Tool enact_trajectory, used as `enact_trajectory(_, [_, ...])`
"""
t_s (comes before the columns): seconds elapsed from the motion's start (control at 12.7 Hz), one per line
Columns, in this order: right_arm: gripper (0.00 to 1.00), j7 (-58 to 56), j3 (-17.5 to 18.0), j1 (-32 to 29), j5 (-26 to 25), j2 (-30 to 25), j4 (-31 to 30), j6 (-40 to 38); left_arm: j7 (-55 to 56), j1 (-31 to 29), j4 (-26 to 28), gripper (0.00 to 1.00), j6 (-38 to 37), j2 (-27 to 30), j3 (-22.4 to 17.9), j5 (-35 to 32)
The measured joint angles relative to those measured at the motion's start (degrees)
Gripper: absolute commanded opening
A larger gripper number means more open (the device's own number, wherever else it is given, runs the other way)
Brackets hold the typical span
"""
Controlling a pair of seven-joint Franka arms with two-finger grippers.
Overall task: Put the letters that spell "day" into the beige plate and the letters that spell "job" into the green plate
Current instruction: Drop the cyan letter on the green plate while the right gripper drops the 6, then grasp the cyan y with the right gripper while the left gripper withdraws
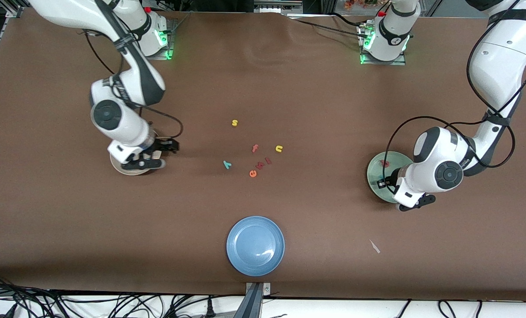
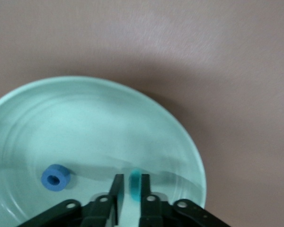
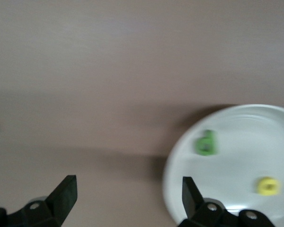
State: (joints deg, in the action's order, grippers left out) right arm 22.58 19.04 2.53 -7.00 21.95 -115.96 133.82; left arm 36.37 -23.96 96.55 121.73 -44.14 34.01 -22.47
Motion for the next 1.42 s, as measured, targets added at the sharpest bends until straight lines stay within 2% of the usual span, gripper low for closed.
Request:
enact_trajectory(0.24, [0.98, 9.29, 0.30, 8.40, -0.58, 4.47, 5.85, 0.88, -0.08, 0.07, -3.84, 0.92, -2.58, 0.32, 0.87, -0.04])
enact_trajectory(0.55, [0.98, 11.05, 0.22, 12.04, -5.65, 10.99, 13.15, 1.51, -4.74, 1.85, -16.34, 0.92, -19.29, 1.50, 3.76, -0.07])
enact_trajectory(0.71, [0.98, 11.00, 0.20, 12.16, -9.02, 13.46, 13.94, 4.69, -9.21, 3.84, -23.17, 0.92, -27.70, 2.00, 3.81, -0.07])
enact_trajectory(0.95, [0.98, 10.96, 0.20, 13.28, -11.83, 16.09, 13.97, 7.13, -18.78, 5.40, -31.37, 0.92, -34.42, 2.30, 3.74, -0.07])
enact_trajectory(1.26, [0.98, 10.94, 0.15, 14.41, -12.82, 17.89, 12.49, 11.53, -31.77, 4.54, -36.33, 0.92, -40.77, 2.39, 3.23, 0.32])
enact_trajectory(1.34, [0.97, 10.94, -0.02, 14.41, -13.80, 18.17, 11.64, 12.92, -33.46, 4.56, -37.70, 0.92, -41.66, 2.73, 2.35, 1.91])
enact_trajectory(1.42, [0.96, 10.94, -0.23, 14.41, -14.57, 18.30, 11.04, 13.68, -34.25, 5.10, -38.58, 0.92, -42.05, 3.64, -0.25, 5.66])
